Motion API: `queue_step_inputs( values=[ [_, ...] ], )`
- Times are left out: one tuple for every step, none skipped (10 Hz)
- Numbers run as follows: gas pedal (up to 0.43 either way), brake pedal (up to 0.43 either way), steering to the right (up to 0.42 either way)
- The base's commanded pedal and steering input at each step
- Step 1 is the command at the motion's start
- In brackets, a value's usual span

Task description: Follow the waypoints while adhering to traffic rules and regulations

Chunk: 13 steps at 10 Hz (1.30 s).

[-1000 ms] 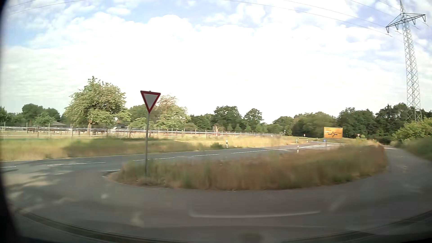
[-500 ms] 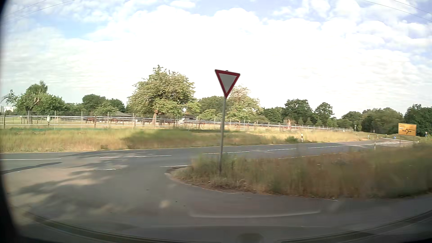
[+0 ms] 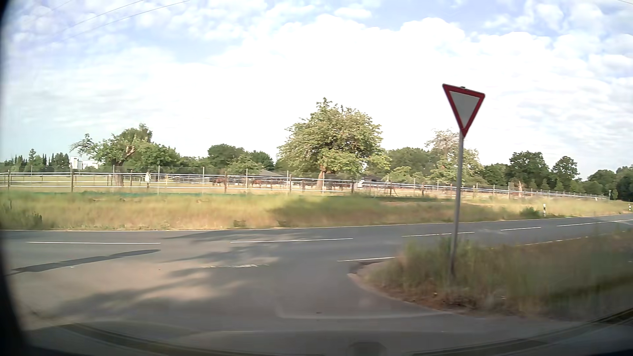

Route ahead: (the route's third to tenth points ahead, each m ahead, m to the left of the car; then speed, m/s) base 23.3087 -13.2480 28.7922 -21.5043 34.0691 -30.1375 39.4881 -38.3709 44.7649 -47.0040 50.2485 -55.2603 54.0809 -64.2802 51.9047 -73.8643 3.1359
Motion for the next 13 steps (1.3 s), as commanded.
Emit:
queue_step_inputs(
  values=[
    [0.0,0.274,-0.531],
    [0.0,0.274,-0.514],
    [0.0,0.274,-0.488],
    [0.0,0.274,-0.452],
    [0.0,0.274,-0.424],
    [0.0,0.274,-0.39],
    [0.0,0.268,-0.358],
    [0.0,0.268,-0.327],
    [0.0,0.268,-0.281],
    [0.0,0.262,-0.239],
    [0.0,0.262,-0.185],
    [0.0,0.244,-0.13],
    [0.0,0.226,-0.075]
  ],
)
